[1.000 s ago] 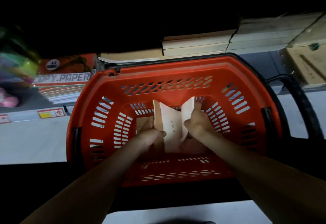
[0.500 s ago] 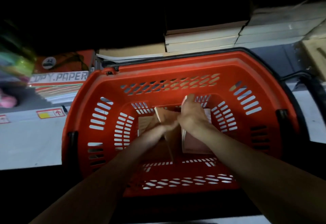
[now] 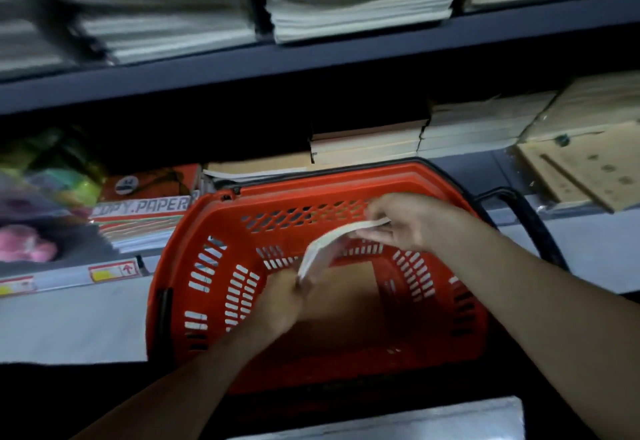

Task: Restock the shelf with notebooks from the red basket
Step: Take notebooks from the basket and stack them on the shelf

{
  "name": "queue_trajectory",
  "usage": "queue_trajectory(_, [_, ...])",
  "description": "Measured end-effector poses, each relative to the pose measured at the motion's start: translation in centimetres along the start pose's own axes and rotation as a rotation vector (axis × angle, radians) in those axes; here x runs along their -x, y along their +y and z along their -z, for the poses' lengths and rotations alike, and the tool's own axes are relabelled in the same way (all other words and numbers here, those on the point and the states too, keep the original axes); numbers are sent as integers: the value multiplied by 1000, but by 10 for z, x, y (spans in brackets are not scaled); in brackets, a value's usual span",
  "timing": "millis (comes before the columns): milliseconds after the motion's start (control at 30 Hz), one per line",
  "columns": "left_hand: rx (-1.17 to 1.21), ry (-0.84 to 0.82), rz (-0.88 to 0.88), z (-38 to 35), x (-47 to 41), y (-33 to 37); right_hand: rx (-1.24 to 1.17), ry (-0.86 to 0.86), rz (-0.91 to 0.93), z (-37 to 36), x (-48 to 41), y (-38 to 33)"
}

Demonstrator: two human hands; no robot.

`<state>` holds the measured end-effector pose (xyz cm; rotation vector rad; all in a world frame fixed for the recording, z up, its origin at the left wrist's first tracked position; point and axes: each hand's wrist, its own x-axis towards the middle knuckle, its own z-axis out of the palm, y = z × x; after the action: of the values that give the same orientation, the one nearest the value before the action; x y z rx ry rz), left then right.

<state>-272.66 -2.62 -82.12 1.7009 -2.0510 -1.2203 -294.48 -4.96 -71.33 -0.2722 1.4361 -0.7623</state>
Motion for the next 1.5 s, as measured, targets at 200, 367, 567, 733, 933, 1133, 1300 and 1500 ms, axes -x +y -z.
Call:
queue_trajectory(200, [337, 182, -17, 55, 3, 50, 291, -16, 227, 10, 58, -44])
queue_trajectory(367, [462, 246, -206, 114, 0, 117, 747, 373, 648, 18, 90, -66])
queue_trajectory(567, [709, 344, -375, 166, -5, 186, 343, 556, 939, 6, 117, -75])
queue_trajectory(733, [875, 422, -496, 194, -16, 224, 174, 265, 924, -15, 113, -74])
queue_trajectory(933, [685, 373, -511, 203, -26, 242, 130, 343, 1098, -6, 119, -119])
queue_trajectory(1133, [552, 363, -450, 204, -19, 247, 94, 352, 1076, -5, 112, -151])
queue_trajectory(1300, [841, 454, -281, 211, -13, 237, 22, 221, 915, 10, 112, -128])
queue_trajectory(1500, [546, 717, -646, 186, 17, 233, -83, 469, 1171, 5, 130, -113])
